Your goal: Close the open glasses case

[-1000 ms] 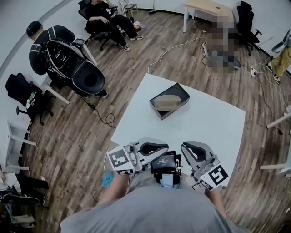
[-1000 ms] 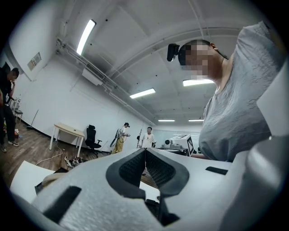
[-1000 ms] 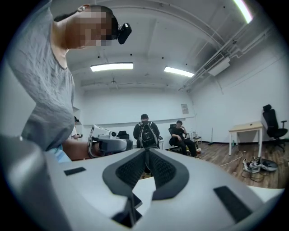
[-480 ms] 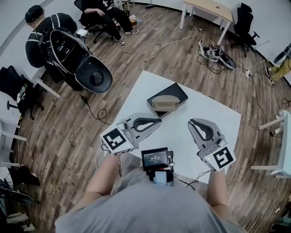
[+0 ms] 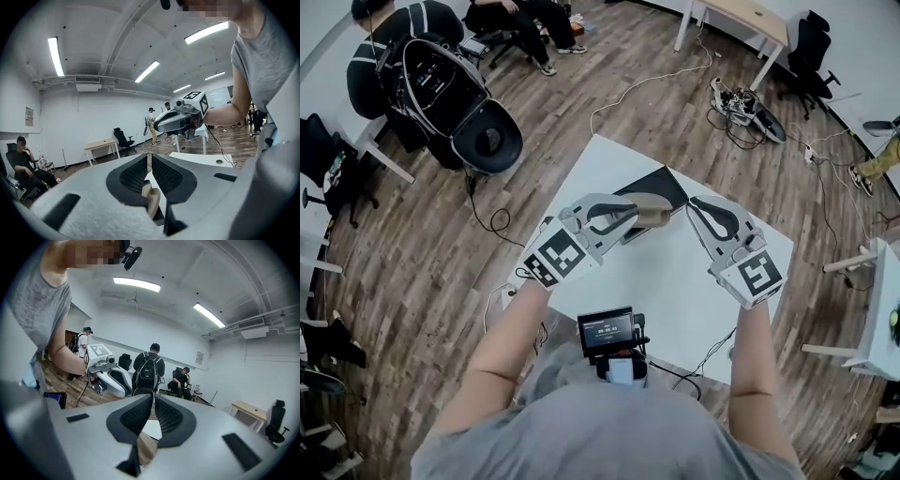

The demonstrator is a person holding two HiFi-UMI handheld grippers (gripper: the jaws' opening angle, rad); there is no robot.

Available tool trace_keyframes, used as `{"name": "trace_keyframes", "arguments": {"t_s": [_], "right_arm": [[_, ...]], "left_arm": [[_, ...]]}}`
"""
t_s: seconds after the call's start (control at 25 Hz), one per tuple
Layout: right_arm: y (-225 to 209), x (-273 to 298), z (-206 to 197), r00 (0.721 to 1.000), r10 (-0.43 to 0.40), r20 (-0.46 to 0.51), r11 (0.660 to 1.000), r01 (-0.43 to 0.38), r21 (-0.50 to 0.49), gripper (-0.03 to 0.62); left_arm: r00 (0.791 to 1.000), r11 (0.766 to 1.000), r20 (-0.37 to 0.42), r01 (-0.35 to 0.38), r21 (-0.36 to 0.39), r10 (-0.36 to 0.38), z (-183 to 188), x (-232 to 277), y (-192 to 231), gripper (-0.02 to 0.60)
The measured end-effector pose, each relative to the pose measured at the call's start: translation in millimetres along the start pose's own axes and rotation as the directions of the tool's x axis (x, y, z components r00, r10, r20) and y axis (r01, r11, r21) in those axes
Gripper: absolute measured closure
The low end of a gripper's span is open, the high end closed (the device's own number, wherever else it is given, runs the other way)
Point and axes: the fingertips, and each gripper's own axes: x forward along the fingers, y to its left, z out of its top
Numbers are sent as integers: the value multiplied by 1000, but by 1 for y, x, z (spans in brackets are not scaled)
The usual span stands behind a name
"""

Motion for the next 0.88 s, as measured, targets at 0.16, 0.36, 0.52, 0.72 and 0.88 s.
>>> {"name": "trace_keyframes", "arguments": {"t_s": [0.16,0.36,0.52,0.72,0.88], "right_arm": [[-6,22,-16,999,38,-38,999,-38,8,554],[-14,46,-48,990,44,-135,999,-41,26,554],[-7,63,-82,970,68,-235,997,-72,-11,554],[-4,80,-132,928,87,-362,994,-103,-25,554],[-3,88,-159,900,93,-426,991,-124,-44,554]], "left_arm": [[999,1000,-52,-8,-3,8,-18,7,13,561],[988,999,-154,-28,-31,23,-59,19,27,561],[971,1000,-238,-7,-21,2,-92,29,27,560],[952,999,-305,3,-35,-14,-124,48,27,544],[938,998,-347,-3,-59,-17,-144,60,31,485]]}}
